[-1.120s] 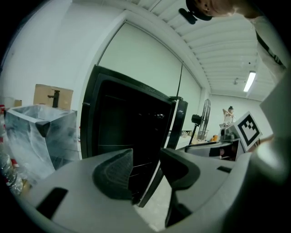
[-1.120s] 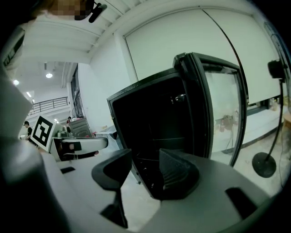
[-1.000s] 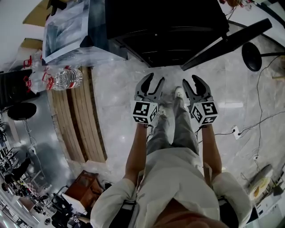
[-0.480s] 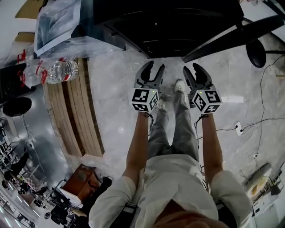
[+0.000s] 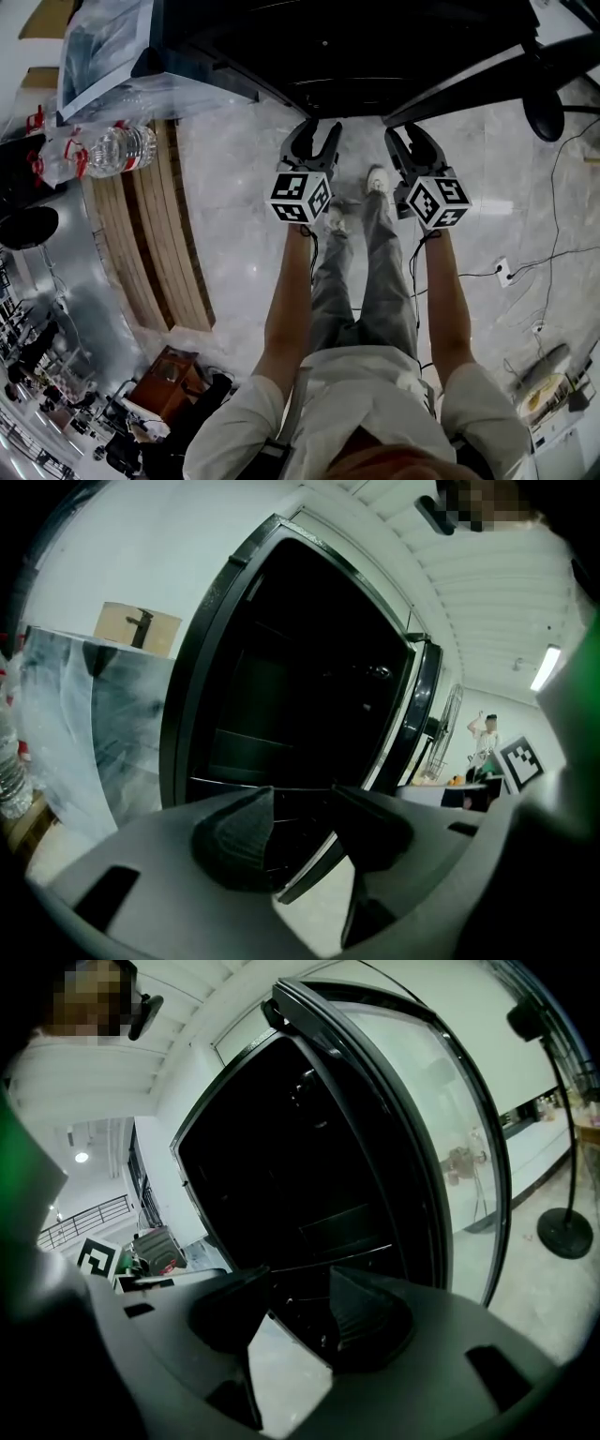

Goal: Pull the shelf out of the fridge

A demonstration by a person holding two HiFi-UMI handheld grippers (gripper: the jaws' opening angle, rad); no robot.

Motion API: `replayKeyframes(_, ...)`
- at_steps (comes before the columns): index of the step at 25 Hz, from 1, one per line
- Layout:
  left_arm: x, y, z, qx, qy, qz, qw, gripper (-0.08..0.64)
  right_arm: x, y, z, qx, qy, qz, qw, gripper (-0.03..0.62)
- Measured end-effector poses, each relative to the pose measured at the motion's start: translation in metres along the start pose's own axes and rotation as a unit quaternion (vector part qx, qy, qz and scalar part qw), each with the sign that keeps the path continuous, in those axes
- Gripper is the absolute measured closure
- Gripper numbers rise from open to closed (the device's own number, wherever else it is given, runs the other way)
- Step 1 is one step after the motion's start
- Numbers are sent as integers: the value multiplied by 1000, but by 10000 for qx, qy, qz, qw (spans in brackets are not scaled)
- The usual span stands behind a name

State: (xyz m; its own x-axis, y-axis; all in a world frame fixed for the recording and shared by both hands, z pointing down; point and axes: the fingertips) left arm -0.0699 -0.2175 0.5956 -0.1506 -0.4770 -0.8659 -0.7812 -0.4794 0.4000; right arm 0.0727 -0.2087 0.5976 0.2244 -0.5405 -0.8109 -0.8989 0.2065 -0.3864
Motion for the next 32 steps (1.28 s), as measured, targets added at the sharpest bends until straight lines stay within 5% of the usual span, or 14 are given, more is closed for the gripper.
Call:
replayKeyframes(11,-17,22,-35,-13,-42,324,9995,344,-9,-13,-43,94,14,-95,9999,394)
replayKeyframes(32,-22,62,-81,-97,-392,1317,9905,270,-2,-36,-108,220,-191,-1296,9911,305)
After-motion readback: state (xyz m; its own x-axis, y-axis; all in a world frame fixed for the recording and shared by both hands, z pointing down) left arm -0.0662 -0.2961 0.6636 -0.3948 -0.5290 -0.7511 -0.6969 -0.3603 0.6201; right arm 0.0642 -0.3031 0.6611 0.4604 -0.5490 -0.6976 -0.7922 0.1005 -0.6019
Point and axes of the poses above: the fingertips, and each gripper's own axes: z backward along the fingers, y to its left, x out of its top, and after that the axes turned 9 degrees about -x, right-handed
